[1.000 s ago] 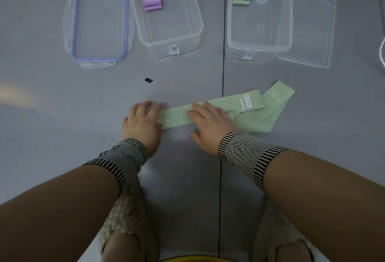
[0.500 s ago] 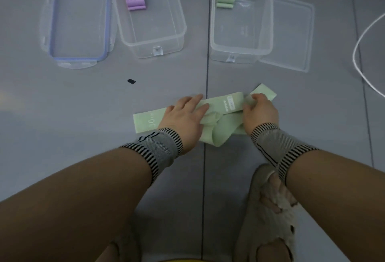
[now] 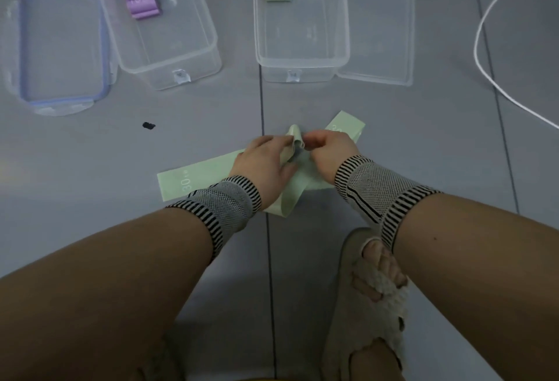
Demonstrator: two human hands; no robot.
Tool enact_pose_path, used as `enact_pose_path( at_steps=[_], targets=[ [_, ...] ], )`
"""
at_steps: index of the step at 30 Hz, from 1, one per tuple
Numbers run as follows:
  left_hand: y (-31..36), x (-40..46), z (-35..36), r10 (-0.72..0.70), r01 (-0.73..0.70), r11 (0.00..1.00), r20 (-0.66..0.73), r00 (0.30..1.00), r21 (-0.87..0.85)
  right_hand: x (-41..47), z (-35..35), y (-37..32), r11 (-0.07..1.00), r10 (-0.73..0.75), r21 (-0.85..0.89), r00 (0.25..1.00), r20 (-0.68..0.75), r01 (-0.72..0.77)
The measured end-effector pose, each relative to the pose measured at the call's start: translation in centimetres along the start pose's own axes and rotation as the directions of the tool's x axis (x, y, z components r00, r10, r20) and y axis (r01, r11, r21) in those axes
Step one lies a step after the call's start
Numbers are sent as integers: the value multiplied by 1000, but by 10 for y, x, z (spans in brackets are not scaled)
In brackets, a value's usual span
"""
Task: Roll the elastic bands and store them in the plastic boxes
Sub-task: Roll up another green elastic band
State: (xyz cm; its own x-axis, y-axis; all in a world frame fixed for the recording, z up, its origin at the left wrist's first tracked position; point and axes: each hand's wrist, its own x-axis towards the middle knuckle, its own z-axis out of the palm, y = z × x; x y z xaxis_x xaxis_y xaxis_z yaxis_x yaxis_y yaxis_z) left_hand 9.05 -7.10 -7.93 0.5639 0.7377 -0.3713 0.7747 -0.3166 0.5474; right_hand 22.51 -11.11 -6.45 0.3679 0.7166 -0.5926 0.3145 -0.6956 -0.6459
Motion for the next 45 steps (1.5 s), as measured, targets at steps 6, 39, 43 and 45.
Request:
enact_pose_path(
  at_steps=[6,39,43,45],
  targets=[
    [-4,-1,-40,-139,69,968,-285,948,-241,-5,11,-27,981,-182,57,983,-25,183],
    [191,-270,-304,5,-342,804,-568,823,-487,-345,-124,-246,692,-621,202,714,-323,693],
    [202,-287,-293,-32,-351,683,-507,861,-640,-362,-122,-236,663,-580,305,726,-369,684],
    [202,-289,-288,-60,-341,632,-483,874,-696,-365,-121,-232,654,-569,348,740,-359,672]
  ],
)
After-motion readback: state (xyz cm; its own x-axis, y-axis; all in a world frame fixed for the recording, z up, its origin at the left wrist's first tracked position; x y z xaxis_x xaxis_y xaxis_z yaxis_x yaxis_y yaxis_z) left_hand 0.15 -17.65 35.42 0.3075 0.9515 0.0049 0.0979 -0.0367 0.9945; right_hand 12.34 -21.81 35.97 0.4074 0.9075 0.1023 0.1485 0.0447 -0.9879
